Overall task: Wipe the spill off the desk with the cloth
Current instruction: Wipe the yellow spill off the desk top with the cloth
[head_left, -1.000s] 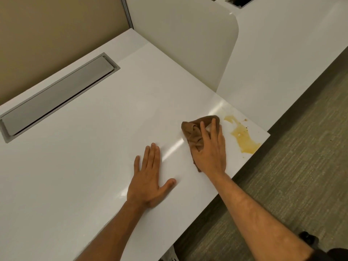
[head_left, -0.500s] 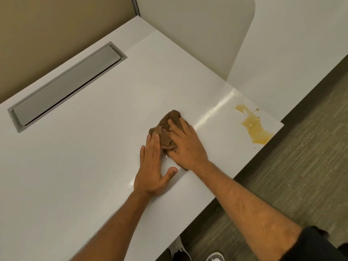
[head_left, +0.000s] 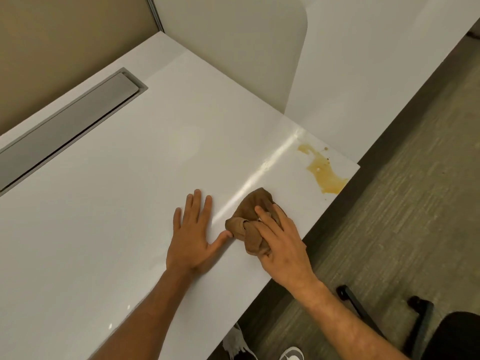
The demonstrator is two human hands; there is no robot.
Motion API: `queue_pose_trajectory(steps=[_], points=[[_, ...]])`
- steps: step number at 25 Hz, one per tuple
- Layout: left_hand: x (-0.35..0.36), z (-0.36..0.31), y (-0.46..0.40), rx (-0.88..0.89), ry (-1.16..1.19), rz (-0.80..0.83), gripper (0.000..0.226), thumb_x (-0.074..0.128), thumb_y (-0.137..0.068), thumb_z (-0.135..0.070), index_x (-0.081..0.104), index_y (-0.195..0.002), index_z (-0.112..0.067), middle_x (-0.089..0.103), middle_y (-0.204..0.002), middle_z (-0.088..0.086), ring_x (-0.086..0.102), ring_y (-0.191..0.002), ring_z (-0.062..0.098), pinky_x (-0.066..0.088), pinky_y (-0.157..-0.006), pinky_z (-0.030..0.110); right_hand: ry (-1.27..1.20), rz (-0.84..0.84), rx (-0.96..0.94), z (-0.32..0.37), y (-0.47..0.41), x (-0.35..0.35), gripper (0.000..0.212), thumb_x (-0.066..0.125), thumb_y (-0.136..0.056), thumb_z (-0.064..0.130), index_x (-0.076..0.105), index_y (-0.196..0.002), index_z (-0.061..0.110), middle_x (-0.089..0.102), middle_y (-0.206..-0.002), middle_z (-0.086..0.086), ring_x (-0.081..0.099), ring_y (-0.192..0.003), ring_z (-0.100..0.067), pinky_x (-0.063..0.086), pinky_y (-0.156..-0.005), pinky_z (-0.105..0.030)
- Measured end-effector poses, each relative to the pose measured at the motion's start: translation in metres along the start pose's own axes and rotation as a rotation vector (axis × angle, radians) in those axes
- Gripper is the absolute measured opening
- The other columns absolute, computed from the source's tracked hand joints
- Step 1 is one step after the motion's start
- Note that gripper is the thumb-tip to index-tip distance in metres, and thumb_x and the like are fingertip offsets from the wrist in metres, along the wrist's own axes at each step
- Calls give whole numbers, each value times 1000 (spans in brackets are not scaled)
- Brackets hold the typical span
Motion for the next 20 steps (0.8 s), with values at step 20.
queue_pose_trajectory(steps=[20], points=[[23,-63,-68,119,-179,40,92,16,-96,-80,-14,-166,-28,-20,-175,-4,-18,-161,19,-2,-129,53,-238,-56,706,-20,-21,-68,77,62,-91,57,27,-158,37,3,-171,-1,-4,-156,-36,17,-124,-58]])
Point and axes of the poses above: each hand's wrist, its own y-axis away from the middle knuckle, its own x-axis out of the palm, z = x × y, the point moved 1 cm from there along -y, towards the middle knuckle
